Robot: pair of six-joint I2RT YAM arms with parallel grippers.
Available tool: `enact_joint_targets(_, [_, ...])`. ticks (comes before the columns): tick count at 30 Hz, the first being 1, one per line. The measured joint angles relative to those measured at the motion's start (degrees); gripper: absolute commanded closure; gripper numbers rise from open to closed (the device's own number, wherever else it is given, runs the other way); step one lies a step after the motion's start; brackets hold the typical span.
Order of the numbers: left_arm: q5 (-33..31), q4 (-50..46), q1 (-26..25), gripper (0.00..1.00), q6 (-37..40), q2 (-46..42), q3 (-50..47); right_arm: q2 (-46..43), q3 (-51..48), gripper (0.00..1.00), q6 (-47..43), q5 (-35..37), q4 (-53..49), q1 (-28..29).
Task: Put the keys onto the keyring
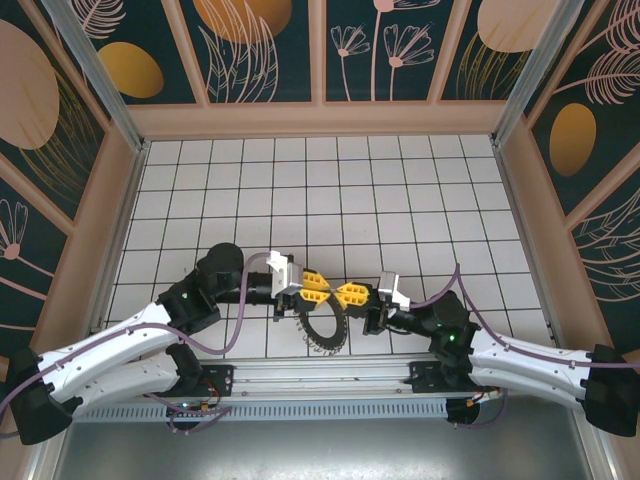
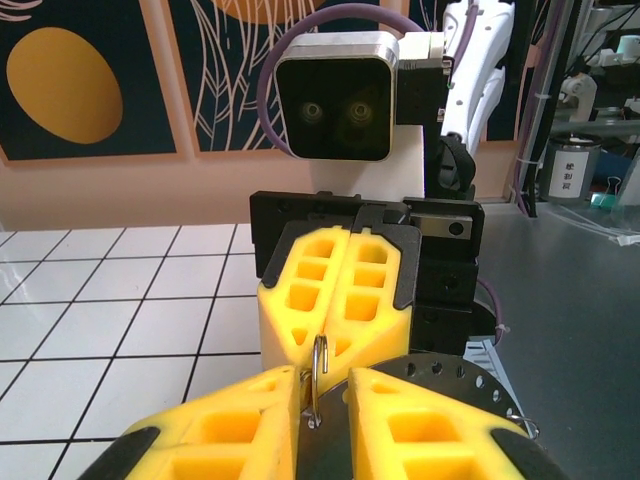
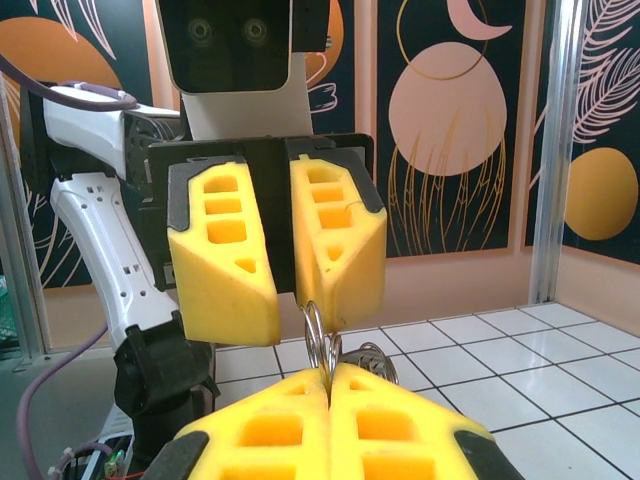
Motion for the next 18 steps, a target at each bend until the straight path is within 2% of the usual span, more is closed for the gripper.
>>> enact_joint_targets(6, [-0.4, -0.7, -0.2, 0.85, 0.7, 0.9, 0.5, 0.0, -0.1, 1.0, 0.0, 1.0, 0.1, 0.0])
enact_joint_targets(10, [-0.9, -1.4, -0.2, 1.0, 1.5, 1.2, 0.8, 0.0, -0.4, 1.0, 0.0, 1.0, 0.2, 0.0])
enact_joint_targets(15, [-1.9, -2.0, -0.3, 1.0, 2.4, 0.8, 0.9, 0.0, -0.4, 1.0, 0.0, 1.2, 0.0, 0.0])
enact_joint_targets(18, [-2.8, -3.5, -0.6, 1.0, 2.9, 0.5, 0.9, -0.5, -0.3, 0.77, 0.0, 1.6, -1.8, 0.0])
